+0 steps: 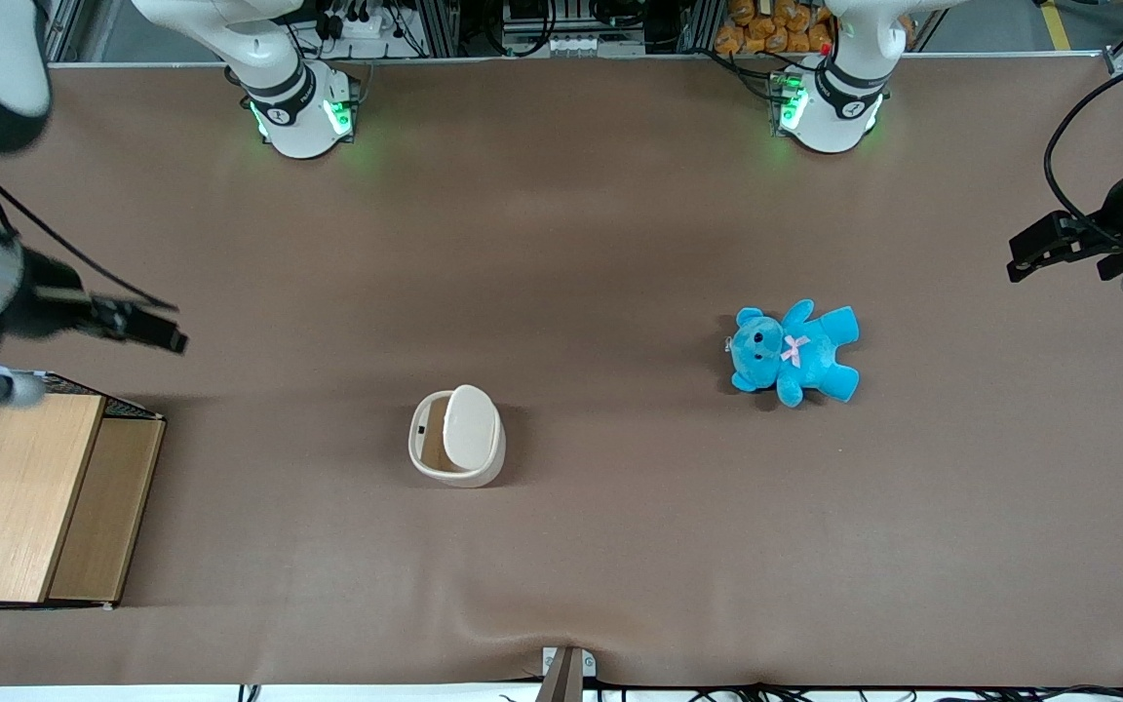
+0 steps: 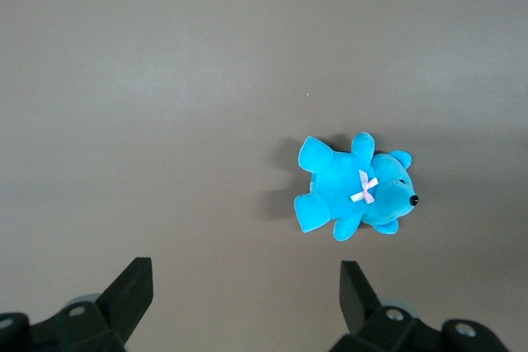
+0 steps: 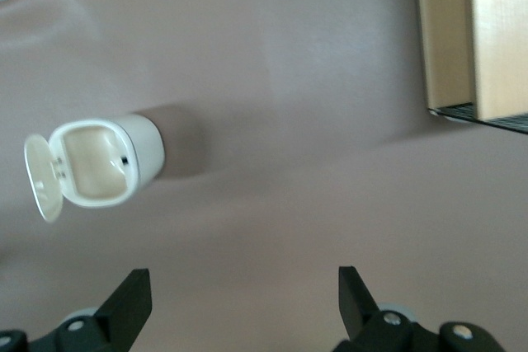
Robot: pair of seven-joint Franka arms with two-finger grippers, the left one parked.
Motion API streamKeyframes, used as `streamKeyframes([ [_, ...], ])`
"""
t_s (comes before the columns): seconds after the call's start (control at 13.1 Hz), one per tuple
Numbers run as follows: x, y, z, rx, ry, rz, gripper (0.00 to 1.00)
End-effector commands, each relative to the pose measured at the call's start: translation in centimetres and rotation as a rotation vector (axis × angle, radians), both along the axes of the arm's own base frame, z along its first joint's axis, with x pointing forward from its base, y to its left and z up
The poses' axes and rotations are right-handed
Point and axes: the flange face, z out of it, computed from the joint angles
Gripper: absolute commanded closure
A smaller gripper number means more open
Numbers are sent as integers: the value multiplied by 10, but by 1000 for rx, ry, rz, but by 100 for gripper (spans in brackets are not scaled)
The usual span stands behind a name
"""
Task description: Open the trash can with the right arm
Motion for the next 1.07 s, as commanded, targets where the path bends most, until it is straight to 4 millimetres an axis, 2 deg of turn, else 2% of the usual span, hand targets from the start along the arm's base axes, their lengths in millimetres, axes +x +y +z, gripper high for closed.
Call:
streamKeyframes([
  [0.0, -46, -23, 20, -18, 0, 43, 0],
  [0.08, -54, -38, 24, -13, -2, 54, 0],
  [0.38, -68, -53, 10, -84, 33, 112, 0],
  [0.76, -67, -62, 8, -108, 15, 197, 0],
  [0.84, -67, -76, 7, -104, 15, 207, 0],
  [0.99, -66, -90, 2, -96, 14, 232, 0],
])
